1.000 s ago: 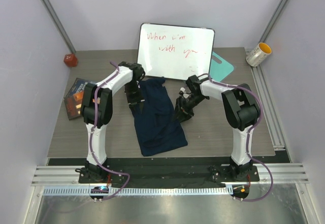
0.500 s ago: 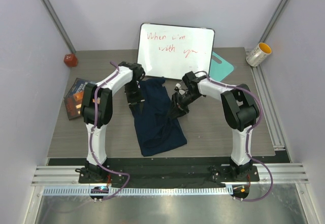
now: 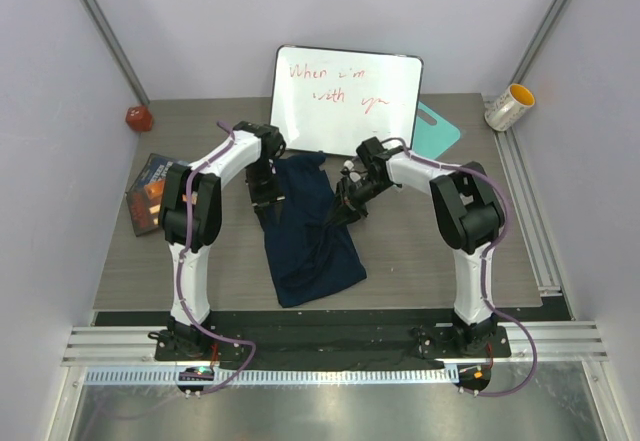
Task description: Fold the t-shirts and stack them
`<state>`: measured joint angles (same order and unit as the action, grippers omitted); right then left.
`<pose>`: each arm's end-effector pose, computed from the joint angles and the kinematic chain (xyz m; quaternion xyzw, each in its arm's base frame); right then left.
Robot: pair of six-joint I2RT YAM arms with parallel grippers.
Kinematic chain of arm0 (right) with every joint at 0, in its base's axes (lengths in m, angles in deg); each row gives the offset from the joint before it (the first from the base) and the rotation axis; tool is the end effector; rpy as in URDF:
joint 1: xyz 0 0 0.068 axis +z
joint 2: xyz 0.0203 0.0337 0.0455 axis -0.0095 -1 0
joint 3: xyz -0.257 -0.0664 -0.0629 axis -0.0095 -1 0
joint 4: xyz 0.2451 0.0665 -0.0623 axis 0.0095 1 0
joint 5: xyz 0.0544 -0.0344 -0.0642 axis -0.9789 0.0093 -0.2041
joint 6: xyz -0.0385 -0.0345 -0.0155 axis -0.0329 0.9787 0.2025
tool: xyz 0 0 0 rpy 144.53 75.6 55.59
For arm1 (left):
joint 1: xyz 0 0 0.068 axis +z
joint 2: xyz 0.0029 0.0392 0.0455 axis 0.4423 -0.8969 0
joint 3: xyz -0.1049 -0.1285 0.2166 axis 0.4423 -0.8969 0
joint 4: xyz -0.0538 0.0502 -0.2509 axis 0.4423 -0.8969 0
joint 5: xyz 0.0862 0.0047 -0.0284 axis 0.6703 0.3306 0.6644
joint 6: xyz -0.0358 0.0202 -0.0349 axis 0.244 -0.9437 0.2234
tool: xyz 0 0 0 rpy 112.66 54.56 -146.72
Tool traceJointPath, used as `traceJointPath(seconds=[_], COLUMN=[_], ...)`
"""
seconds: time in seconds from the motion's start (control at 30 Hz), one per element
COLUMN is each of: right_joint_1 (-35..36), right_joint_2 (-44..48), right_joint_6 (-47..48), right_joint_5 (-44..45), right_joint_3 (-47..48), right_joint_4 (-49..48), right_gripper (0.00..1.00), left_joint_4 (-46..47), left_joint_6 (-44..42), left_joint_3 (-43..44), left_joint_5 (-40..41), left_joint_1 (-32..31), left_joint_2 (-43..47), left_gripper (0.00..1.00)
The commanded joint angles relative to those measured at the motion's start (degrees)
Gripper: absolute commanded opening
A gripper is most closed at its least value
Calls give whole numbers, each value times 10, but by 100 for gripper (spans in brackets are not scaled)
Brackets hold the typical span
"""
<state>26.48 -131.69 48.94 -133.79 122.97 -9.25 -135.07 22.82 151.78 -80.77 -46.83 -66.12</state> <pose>0.3430 0.1995 0.1562 -0.0387 -0.8795 -0.4451 0.1637 0.3636 -0.1420 0.1860 0.1431 -0.9848 0.0300 0.0933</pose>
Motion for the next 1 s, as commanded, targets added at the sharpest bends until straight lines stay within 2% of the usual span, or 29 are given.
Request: traceJointPath(seconds=[0.0, 0.1, 0.13, 0.23, 0.57, 0.73, 0.97], right_joint_1=[2, -1, -3, -5, -32, -62, -67], right_joint_2=[-28, -44, -48, -57, -46, -22, -19], right_joint_6=[-45, -58, -70, -91, -115, -107, -90], right_joint_5=[-17, -18, -18, -23, -11, 7, 19], right_joint_3=[32, 41, 43, 42, 19, -15, -38], right_joint_4=[-18, -26, -33, -51, -59, -58, -48], right_gripper=[25, 20, 13, 1, 1, 1, 1], left_joint_4=[0, 1, -1, -1, -3, -3, -3], left_joint_6=[-9, -9, -9, -9, -9, -10, -9], left_joint_3=[-3, -6, -6, -7, -2, -1, 0], left_joint_5=[-5, -2, 0, 3, 5, 3, 3], left_joint_1=[4, 3, 3, 4, 4, 4, 4], left_joint_2=[4, 9, 10, 12, 13, 10, 10], left_gripper=[31, 31, 31, 31, 31, 31, 31])
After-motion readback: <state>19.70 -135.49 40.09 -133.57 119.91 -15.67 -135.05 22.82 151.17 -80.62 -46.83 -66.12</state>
